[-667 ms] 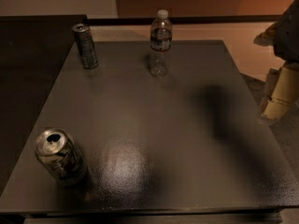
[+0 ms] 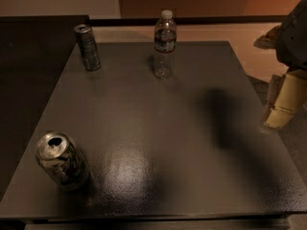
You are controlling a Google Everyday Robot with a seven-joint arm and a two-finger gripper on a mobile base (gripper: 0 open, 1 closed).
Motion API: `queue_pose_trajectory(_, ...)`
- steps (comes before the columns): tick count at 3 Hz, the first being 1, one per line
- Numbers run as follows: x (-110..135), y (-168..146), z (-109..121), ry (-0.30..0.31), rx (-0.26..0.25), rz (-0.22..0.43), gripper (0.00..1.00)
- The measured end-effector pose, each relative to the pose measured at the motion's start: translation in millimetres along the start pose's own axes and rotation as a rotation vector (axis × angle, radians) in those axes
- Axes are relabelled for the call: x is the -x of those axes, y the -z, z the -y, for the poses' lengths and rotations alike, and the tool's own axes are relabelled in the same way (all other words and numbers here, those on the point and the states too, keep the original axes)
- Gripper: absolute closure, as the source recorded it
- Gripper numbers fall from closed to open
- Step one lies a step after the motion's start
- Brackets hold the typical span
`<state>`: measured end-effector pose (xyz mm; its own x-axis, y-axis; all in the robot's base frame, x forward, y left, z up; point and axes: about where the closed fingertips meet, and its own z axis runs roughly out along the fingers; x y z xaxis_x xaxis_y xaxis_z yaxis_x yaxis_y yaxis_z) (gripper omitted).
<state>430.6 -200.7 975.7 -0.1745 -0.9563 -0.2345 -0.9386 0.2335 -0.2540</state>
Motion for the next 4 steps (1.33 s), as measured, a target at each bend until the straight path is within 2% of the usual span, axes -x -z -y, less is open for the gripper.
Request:
queue_pose_trajectory(1, 26, -3, -17, 0.041, 0.013, 0.087, 0.00)
queue_pose_trajectory(2, 65, -18, -39, 0.086, 0.056, 0.184, 0.00)
queue_pose_trajectory(4, 155, -63, -73, 0.166, 0.160, 0.353, 0.00)
